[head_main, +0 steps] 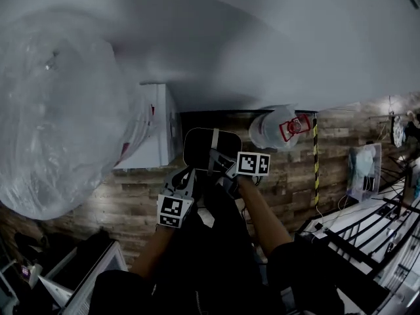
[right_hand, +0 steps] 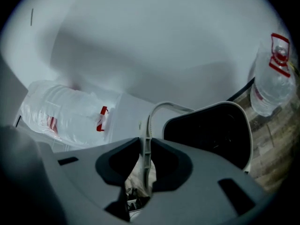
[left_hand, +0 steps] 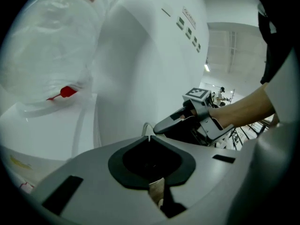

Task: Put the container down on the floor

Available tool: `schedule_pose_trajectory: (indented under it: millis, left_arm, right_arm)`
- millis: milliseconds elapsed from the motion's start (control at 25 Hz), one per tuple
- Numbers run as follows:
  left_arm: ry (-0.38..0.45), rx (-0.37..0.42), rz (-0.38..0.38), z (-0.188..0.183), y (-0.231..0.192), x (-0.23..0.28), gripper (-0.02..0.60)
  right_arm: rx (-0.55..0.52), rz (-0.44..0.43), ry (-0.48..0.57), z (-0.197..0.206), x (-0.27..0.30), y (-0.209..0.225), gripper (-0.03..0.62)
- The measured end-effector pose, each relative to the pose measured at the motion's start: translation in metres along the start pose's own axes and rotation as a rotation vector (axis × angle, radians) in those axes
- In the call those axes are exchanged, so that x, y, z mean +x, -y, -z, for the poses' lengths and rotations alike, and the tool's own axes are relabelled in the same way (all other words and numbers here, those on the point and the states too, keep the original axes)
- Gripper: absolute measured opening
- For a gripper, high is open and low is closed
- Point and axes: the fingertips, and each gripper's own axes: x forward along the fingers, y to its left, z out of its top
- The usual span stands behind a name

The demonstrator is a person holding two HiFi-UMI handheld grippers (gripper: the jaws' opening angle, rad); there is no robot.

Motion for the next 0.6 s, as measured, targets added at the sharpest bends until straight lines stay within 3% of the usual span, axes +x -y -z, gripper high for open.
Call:
schedule_pose_trajectory:
  millis: [320, 600]
  left_arm:
    - [0.004, -0.056, -0.065, 0.017, -0.003, 0.052, 0.025]
    - [0.024, -0.053, -0.086, 0.046, -0.004, 0.09, 0.025]
  right_arm:
    - [-0.055, -0.03, -0.108, -0.023, 0.036, 0.047, 0.084]
    - [-0.071, -0.063, -0.14, -0.03, 0.063, 0.089, 0.084]
